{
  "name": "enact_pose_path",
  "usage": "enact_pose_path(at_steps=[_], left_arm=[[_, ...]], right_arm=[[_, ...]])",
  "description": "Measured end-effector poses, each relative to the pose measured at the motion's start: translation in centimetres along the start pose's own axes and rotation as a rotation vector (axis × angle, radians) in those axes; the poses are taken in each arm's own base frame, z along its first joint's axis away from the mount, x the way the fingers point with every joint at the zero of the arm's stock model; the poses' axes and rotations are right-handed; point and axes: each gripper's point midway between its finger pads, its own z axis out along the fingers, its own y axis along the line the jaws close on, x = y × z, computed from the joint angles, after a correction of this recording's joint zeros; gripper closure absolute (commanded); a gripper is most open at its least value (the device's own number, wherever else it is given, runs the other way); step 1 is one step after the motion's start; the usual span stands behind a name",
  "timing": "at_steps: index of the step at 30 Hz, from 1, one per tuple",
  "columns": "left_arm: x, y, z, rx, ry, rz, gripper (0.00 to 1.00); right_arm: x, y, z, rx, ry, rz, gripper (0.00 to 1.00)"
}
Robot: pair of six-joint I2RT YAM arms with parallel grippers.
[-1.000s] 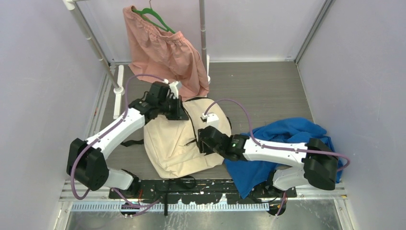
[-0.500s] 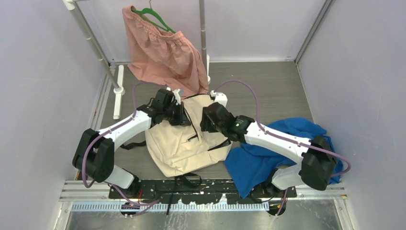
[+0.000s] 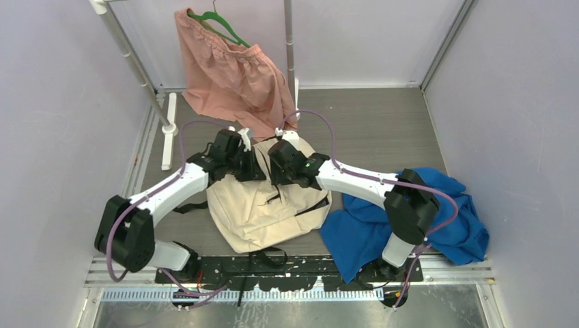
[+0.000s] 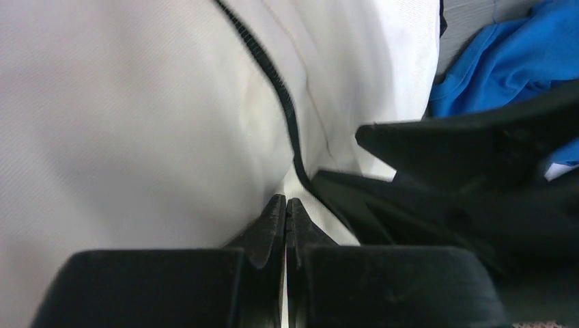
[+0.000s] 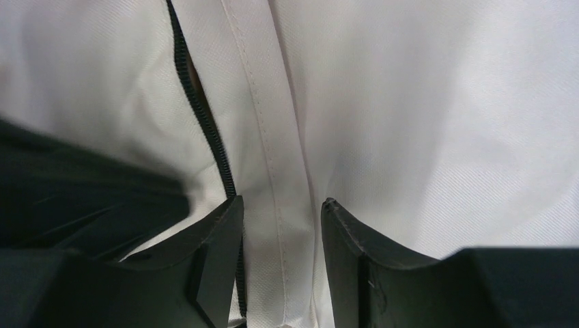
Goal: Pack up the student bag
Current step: Adjust the student bag at the center of the board.
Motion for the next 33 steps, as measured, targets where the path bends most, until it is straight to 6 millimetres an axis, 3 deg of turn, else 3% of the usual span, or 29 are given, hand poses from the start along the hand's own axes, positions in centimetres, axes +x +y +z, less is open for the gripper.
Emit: enact_pose_path(at_steps=[4,8,10,16,21,26,33], left_arm=[[-0.4,0.4,-3.0,-0.036,-0.056,-0.005,1.0],[-1.4,0.6,-5.3,-0.053,-0.121,-0.012,1.0],[-1.3,1.0,-5.1,-0.061,-0.114,-0.022,1.0],[0.2,1.7,-3.1,-0.048,-0.019,-0.053,1.0],[1.0,1.7,-1.6,-0.021,0.042,-0.067,1.0],[1.1,1.5,-1.4,-0.007,0.056,-0.063,1.0],[1.3,1.7,-1.8,-0.026,0.055,-0.048,1.0]], right_arm=[[0.6,-0.1,1.1,0.019,0.025,-0.027,0.51],[0.0,0.3,1.7,0.027,0.03,-0.052,0.74],[-0.1,0.2,2.1,0.046,0.036,-0.065,0.84],[-0.2,-0.8,1.7,0.081,0.023,-0.067,0.99],[-1.0,-1.3,-0.2,0.065,-0.013,-0.041,0.99],[-1.8,-1.2,-1.9,0.029,-0.059,-0.01,0.99],[-1.6,-2.1,-2.4,0.005,-0.088,0.042,0.99]])
